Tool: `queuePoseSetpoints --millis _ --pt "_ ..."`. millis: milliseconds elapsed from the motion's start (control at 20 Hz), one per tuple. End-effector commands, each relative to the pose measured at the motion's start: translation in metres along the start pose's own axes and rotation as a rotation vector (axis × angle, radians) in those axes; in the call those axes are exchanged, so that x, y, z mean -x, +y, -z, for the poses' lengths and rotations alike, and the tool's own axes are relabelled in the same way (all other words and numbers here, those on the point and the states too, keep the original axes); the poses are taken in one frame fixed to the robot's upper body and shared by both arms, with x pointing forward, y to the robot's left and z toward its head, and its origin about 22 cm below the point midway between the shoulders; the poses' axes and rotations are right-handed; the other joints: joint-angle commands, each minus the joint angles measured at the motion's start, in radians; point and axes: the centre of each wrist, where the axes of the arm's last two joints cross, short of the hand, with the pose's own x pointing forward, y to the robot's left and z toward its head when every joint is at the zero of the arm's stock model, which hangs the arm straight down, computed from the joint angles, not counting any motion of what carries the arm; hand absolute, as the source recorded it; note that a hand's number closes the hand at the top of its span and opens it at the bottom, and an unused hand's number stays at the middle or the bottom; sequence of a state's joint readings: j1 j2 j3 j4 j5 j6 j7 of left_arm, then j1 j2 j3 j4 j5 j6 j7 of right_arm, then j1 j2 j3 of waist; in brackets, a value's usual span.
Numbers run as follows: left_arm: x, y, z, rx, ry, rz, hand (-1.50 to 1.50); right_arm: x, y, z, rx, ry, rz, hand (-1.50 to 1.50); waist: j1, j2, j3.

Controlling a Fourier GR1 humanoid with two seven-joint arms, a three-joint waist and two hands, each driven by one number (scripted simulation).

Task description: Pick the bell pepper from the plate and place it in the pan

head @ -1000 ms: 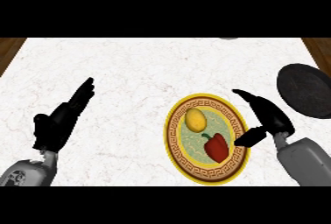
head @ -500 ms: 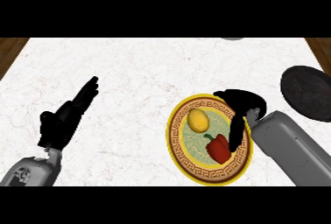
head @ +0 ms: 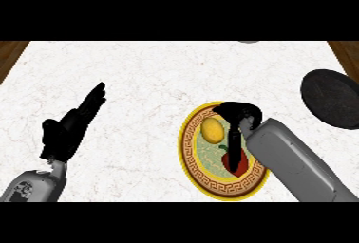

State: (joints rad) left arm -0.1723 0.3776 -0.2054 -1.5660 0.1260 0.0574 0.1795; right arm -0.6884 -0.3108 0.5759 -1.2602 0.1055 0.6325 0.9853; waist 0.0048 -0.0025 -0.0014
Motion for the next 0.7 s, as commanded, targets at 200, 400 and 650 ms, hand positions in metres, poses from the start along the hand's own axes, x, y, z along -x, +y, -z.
queuePoseSetpoints --millis 200,400,650 --pt "0.011 -0.004 0.004 -0.01 -0.001 0.002 0.0 -0.018 0.017 0.0 -0.015 0.194 -0.133 -1.5 -0.009 0.001 0.0" --pt "0.008 0.003 -0.011 -0.033 -0.002 0.009 0.0 -0.014 0.025 -0.004 -0.033 0.196 -0.135 -1.5 -0.005 -0.002 0.001" --pt "0.0 0.002 0.002 -0.011 -0.006 0.01 0.0 -0.013 0.034 0.019 -0.023 0.227 -0.144 -1.5 0.002 0.004 0.001"
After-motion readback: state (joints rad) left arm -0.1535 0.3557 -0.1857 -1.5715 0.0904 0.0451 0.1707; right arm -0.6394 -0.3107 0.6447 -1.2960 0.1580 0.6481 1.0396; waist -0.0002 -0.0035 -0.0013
